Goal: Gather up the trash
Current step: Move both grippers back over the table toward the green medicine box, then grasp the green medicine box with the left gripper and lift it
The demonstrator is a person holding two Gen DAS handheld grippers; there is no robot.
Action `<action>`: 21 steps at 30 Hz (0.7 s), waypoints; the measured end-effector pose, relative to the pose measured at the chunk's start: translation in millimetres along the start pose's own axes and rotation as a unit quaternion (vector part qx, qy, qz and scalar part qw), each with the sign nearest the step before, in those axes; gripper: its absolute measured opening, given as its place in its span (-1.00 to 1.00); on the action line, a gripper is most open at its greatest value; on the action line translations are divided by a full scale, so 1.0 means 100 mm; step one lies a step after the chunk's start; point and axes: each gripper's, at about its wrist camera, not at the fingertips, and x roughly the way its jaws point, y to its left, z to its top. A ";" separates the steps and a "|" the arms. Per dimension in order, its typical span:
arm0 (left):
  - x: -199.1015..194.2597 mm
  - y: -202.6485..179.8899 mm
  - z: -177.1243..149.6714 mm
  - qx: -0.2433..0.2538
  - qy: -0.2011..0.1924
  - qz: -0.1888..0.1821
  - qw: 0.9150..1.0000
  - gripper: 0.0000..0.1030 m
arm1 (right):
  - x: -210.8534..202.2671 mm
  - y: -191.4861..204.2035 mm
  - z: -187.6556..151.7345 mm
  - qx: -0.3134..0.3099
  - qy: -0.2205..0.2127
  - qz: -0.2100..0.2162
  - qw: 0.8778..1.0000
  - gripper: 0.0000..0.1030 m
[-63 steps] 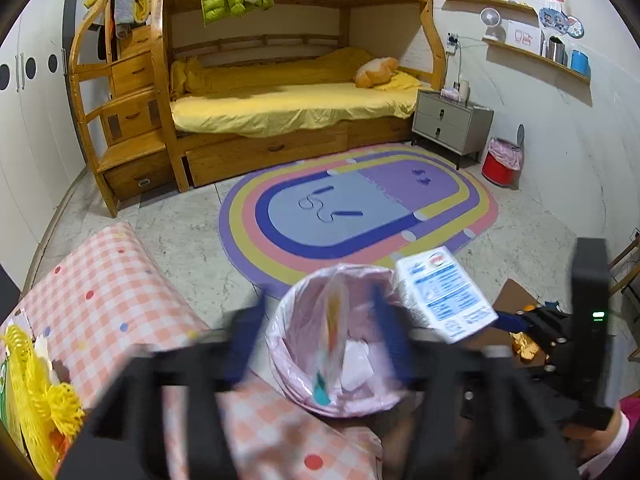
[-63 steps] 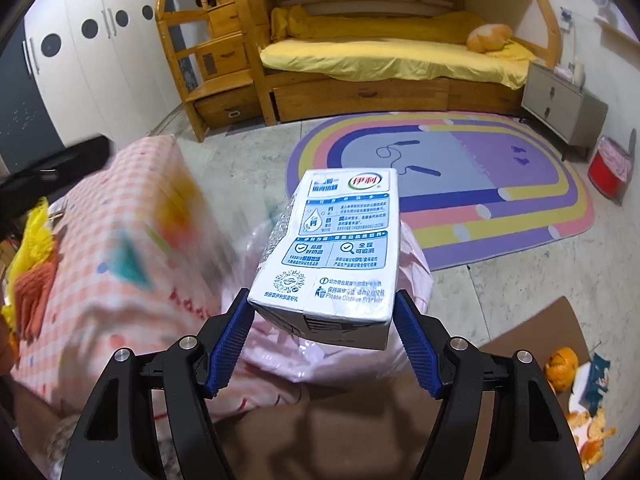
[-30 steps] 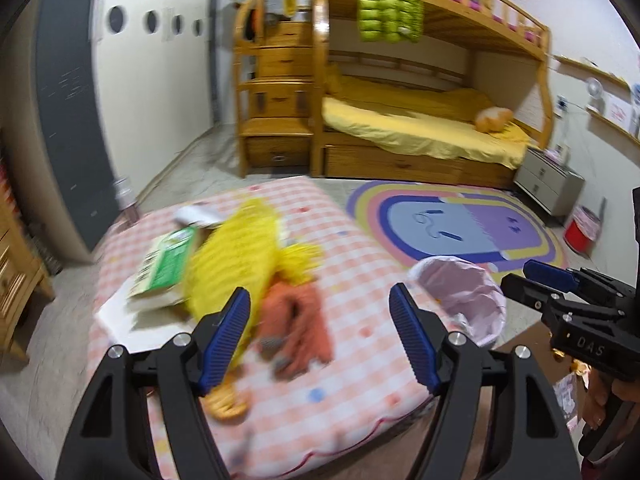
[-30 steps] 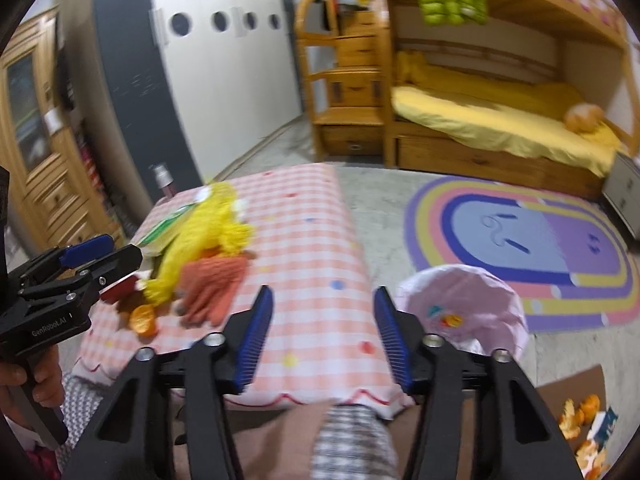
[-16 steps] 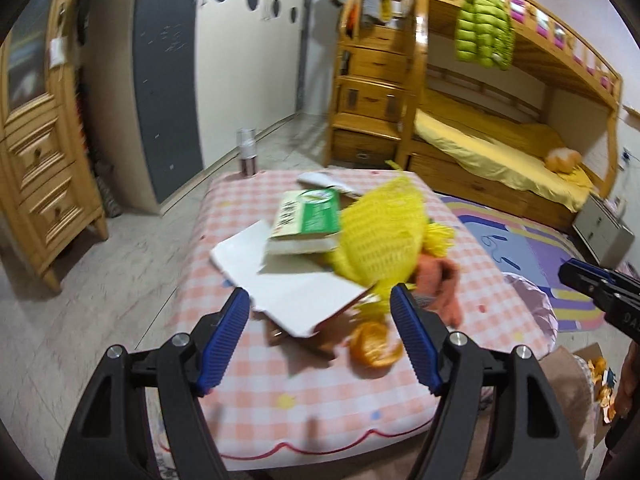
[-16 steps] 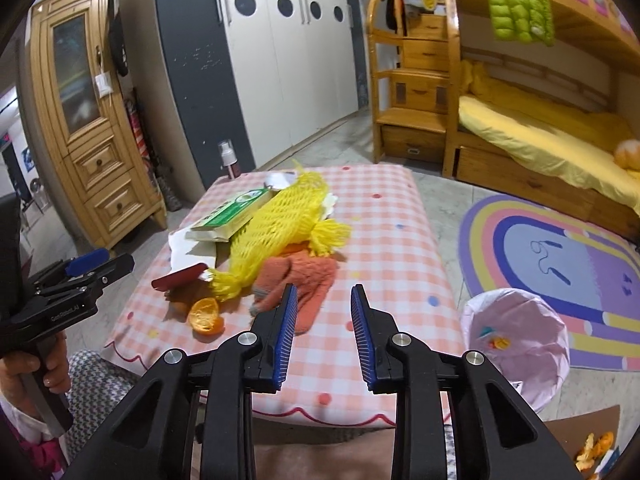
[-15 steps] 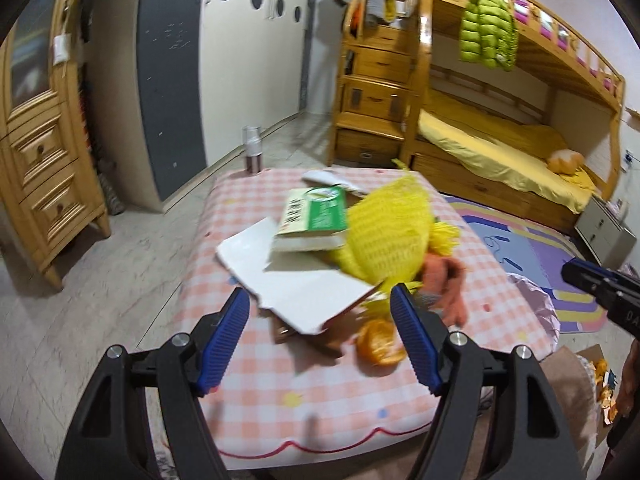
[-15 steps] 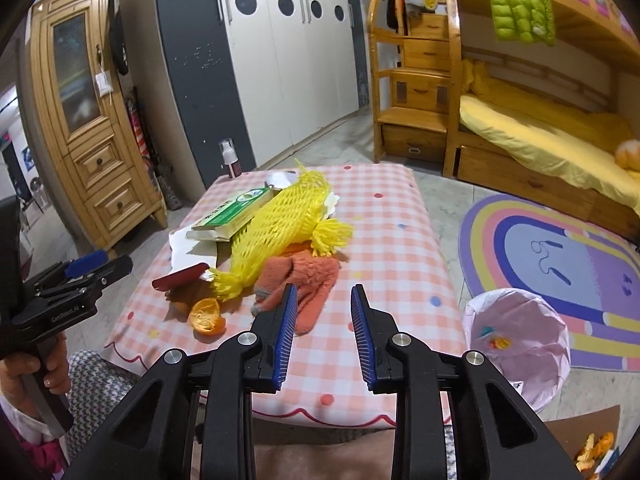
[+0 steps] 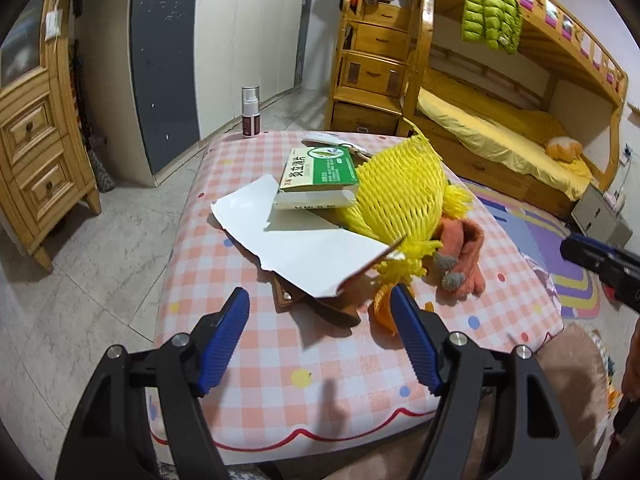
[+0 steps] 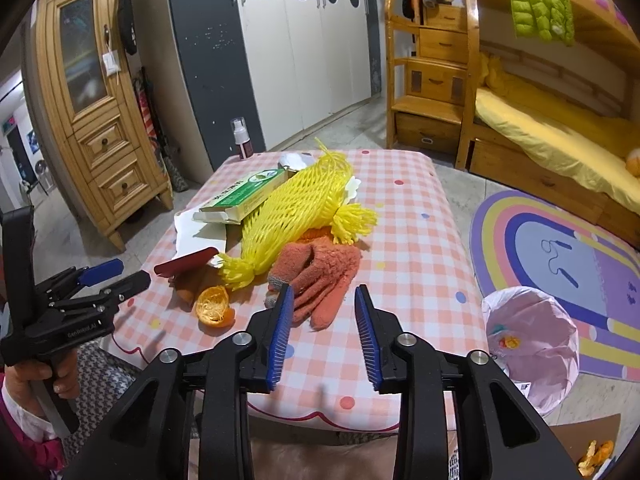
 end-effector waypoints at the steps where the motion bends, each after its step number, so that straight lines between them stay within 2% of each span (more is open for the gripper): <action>1: -0.01 0.01 0.02 -0.002 -0.003 0.002 1.000 0.38 | 0.01 0.00 0.01 0.000 0.000 -0.001 1.000 -0.26; 2: -0.02 0.02 0.07 -0.001 -0.009 0.005 1.000 0.38 | 0.02 0.00 0.03 0.000 -0.001 -0.003 1.000 -0.22; 3: -0.03 0.03 0.11 0.000 -0.014 0.007 1.000 0.38 | 0.03 0.00 0.06 0.000 -0.003 -0.004 1.000 -0.09; 4: -0.04 0.03 0.15 0.001 -0.018 0.008 1.000 0.46 | 0.04 0.00 0.08 0.001 -0.006 -0.005 1.000 0.04; 5: -0.04 0.03 0.22 0.001 -0.025 0.011 1.000 0.70 | 0.05 0.01 0.11 0.000 -0.009 -0.005 1.000 0.09; 7: -0.01 0.04 0.36 0.001 -0.035 0.017 0.999 0.87 | 0.08 0.02 0.15 -0.002 -0.012 -0.005 1.000 0.24; 10: 0.11 0.01 0.54 0.008 -0.028 0.012 1.000 0.87 | 0.14 0.04 0.23 -0.006 -0.014 -0.008 1.000 0.43; 15: 0.45 -0.08 0.78 0.028 -0.007 0.003 1.000 0.87 | 0.29 -0.01 0.40 -0.009 -0.011 -0.013 1.000 0.44; 18: 0.76 -0.13 0.91 0.036 0.026 -0.001 0.999 0.87 | 0.36 -0.05 0.46 -0.004 -0.014 -0.014 1.000 0.44; 21: 1.04 -0.21 0.98 0.057 0.060 0.013 0.996 0.87 | 0.44 -0.10 0.51 0.001 -0.011 -0.016 1.000 0.44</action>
